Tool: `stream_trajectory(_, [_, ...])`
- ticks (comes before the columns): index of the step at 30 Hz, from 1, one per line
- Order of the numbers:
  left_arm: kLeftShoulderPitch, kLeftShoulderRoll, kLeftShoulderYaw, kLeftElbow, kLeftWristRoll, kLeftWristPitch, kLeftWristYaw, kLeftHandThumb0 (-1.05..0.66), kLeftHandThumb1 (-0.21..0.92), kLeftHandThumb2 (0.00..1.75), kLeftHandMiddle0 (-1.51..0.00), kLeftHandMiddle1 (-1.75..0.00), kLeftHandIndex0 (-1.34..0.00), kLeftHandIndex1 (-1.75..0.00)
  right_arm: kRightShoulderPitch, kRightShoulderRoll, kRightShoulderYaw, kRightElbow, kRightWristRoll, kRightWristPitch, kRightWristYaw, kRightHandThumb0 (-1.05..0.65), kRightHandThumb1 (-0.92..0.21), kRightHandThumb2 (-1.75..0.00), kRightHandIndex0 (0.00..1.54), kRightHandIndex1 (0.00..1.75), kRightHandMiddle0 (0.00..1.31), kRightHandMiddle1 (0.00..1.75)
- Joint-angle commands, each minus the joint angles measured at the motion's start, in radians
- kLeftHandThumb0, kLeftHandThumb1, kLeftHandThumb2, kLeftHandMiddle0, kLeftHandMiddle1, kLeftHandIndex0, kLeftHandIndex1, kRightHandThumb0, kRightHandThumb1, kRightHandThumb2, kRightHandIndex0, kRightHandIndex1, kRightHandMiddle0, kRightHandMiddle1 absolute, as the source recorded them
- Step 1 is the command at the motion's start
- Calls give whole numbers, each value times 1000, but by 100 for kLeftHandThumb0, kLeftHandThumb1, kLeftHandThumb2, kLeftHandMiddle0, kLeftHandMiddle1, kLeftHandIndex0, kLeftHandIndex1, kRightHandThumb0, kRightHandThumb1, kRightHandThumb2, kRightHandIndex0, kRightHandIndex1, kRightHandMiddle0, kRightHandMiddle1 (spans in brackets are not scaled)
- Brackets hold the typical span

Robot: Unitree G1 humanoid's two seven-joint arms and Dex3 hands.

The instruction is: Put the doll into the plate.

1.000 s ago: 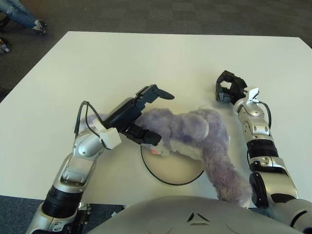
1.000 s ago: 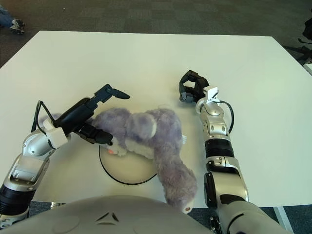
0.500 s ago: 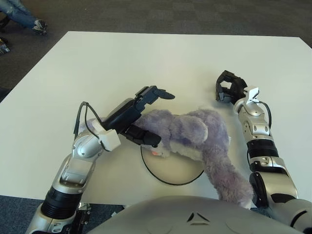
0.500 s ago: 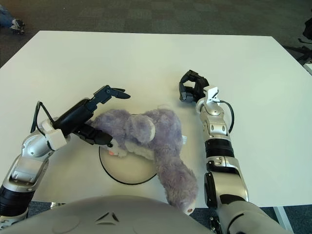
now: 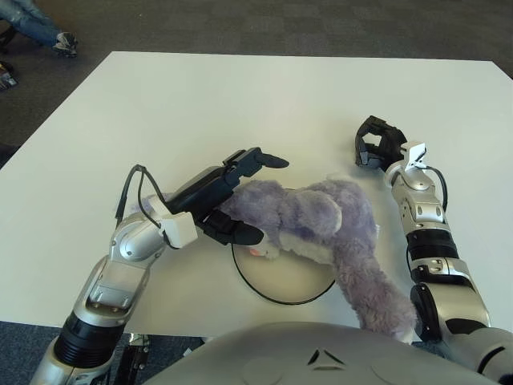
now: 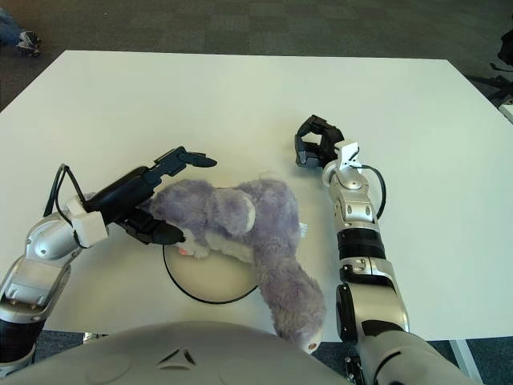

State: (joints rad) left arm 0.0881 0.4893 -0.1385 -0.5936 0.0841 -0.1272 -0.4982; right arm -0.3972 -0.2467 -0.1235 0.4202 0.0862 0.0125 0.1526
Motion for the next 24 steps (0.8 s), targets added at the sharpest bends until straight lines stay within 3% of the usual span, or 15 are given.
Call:
stream_trajectory(1, [0, -9, 15, -9, -14, -3, 9, -95, 82, 48, -2, -47, 0, -66, 16, -14, 5, 14, -21, 21, -3, -48, -32, -131, 118, 175, 61, 175])
stream_trajectory(9, [17, -130, 29, 9, -146, -12, 74, -97, 91, 51, -11, -55, 0, -77, 14, -13, 3, 22, -16, 15, 5, -48, -32, -131, 118, 175, 61, 175])
stream_trajectory(15, [11, -212, 59, 76, -81, -137, 175, -96, 92, 56, -13, -67, 0, -97, 14, -14, 6, 22, -21, 19, -2, -48, -32, -131, 118, 175, 61, 175])
stream_trajectory(24, [-11, -285, 72, 129, -74, -191, 251, -95, 92, 70, -18, -81, 0, -110, 13, -14, 3, 24, -15, 18, 4, -48, -32, -132, 118, 175, 61, 175])
